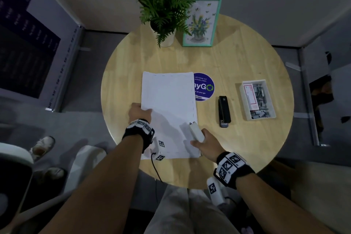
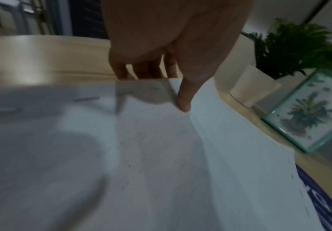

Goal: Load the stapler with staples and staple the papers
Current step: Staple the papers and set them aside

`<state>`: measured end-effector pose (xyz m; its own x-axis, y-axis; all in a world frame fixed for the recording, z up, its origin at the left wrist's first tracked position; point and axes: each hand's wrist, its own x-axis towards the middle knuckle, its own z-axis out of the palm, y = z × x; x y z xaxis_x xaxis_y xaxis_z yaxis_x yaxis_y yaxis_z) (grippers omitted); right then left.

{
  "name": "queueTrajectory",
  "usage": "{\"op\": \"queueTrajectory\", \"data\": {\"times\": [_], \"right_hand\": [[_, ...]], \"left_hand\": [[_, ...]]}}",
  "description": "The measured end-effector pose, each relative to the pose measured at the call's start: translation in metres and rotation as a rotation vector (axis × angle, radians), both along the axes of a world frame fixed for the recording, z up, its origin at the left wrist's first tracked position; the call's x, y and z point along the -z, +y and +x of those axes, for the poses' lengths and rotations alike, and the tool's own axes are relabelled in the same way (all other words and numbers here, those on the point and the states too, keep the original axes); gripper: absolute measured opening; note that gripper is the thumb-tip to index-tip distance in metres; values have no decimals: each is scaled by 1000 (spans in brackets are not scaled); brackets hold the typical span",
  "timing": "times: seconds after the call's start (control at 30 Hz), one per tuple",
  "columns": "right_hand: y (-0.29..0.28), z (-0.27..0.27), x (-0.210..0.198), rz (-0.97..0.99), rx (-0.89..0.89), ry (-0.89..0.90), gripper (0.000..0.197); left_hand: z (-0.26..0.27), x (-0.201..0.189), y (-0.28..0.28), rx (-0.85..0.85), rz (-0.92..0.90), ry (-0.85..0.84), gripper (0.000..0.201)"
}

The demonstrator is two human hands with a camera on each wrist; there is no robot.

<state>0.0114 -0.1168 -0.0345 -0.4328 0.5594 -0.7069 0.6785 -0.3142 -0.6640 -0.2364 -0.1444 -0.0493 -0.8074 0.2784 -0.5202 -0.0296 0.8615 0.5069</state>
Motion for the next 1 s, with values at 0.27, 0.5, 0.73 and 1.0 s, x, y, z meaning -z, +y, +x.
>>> {"op": "queueTrajectory", "data": {"times": [0.27, 0.5, 0.73, 1.0], "right_hand": [[3, 2, 2, 5, 40, 10, 22], [26, 13, -50, 73, 343, 144, 24], [78, -10, -167, 230, 614, 514, 15], [97, -34, -239, 546, 536, 589, 39]], "left_hand": [[2, -16, -8, 174, 55, 195, 19], [2, -59, -20, 321, 297, 375, 21], [7, -134, 9, 669, 432, 111, 17], [59, -208, 39, 1109, 343, 26, 15]]}}
